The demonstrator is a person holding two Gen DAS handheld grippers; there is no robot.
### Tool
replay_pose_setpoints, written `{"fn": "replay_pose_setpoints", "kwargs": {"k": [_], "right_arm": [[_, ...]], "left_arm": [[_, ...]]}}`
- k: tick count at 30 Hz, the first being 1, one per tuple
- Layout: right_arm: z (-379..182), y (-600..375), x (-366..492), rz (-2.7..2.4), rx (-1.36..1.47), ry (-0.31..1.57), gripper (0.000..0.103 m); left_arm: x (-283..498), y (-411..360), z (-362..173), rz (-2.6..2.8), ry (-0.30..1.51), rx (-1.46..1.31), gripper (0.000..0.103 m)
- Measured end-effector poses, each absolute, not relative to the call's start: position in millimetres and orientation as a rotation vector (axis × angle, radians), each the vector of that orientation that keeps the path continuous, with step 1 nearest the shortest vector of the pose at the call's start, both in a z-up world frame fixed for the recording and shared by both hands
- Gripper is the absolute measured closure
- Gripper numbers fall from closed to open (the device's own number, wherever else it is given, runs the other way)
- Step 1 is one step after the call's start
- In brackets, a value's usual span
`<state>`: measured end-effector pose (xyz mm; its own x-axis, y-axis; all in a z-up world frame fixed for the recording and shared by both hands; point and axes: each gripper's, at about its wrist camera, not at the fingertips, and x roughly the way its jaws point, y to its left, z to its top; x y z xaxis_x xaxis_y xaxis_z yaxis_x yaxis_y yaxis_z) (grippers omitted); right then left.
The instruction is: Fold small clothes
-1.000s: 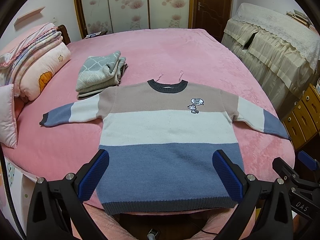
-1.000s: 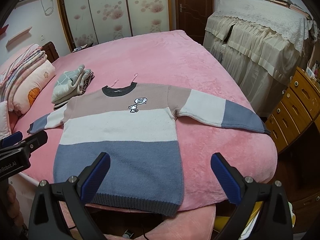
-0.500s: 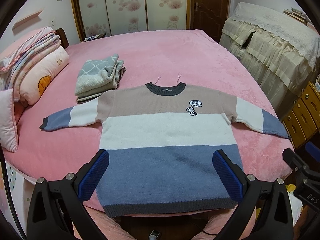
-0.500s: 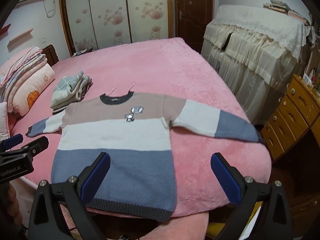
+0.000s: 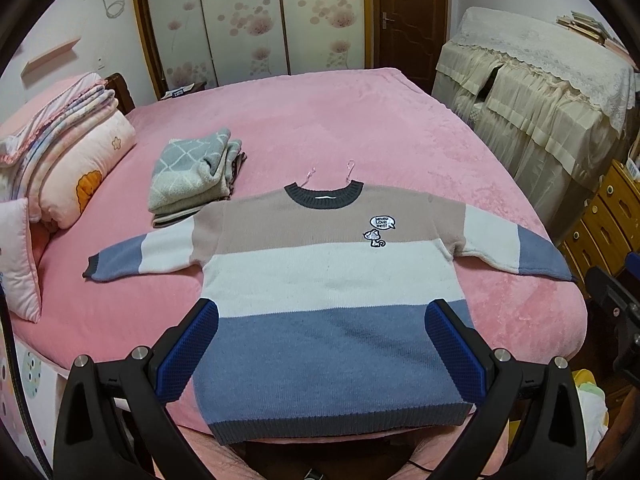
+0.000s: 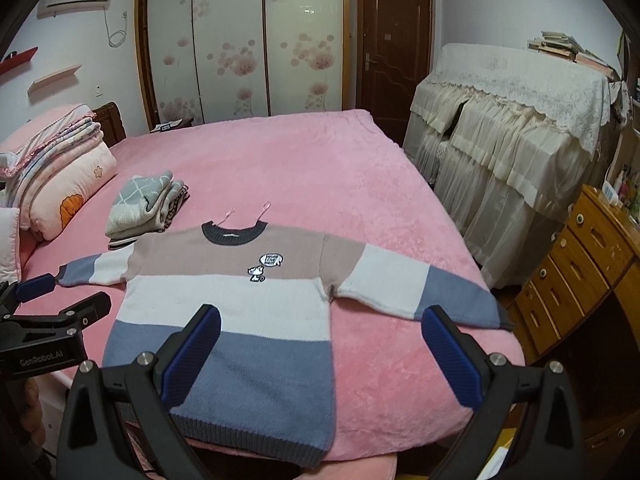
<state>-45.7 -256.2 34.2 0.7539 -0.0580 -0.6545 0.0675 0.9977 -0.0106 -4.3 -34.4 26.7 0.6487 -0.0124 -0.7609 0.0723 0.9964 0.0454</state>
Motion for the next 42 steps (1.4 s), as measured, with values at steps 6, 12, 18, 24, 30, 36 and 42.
{"fn": "replay_pose_setpoints", "kwargs": {"k": [6, 12, 18, 24, 30, 36, 42], "right_arm": [[47.5, -268.1, -47.4, -0.094, -0.013, 0.675, 0.002], [59.6, -290.2, -49.3, -0.152, -0.03, 0.632, 0.002], [62.7, -315.0, -49.2, -0.214, -0.026, 0.611, 0.002], [62.6, -335.9, -49.0, -0.255, -0.012, 0.595, 0.002], [63.5, -372.4, -46.3, -0.33, 0.005, 0.566, 0.002], [47.0, -436.4, -32.9, -0.434, 0.063, 0.596, 0.002], [12.2, -508.5, -19.1, -0.499, 0.213, 0.668, 0.005]], "left_arm": [[1.1, -44.9, 33.9, -0.071, 0.857, 0.066, 0.0], [13.4, -61.2, 39.0, -0.115, 0.866, 0.05, 0.0], [20.6, -92.1, 44.0, -0.165, 0.843, 0.07, 0.0], [30.4, -118.3, 52.8, -0.208, 0.778, 0.066, 0.0], [48.8, -148.9, 57.6, -0.359, 0.727, 0.039, 0.0], [81.6, -193.5, 49.7, -0.403, 0.674, 0.053, 0.0], [125.5, -251.7, 7.1, -0.38, 0.704, 0.156, 0.0]]}}
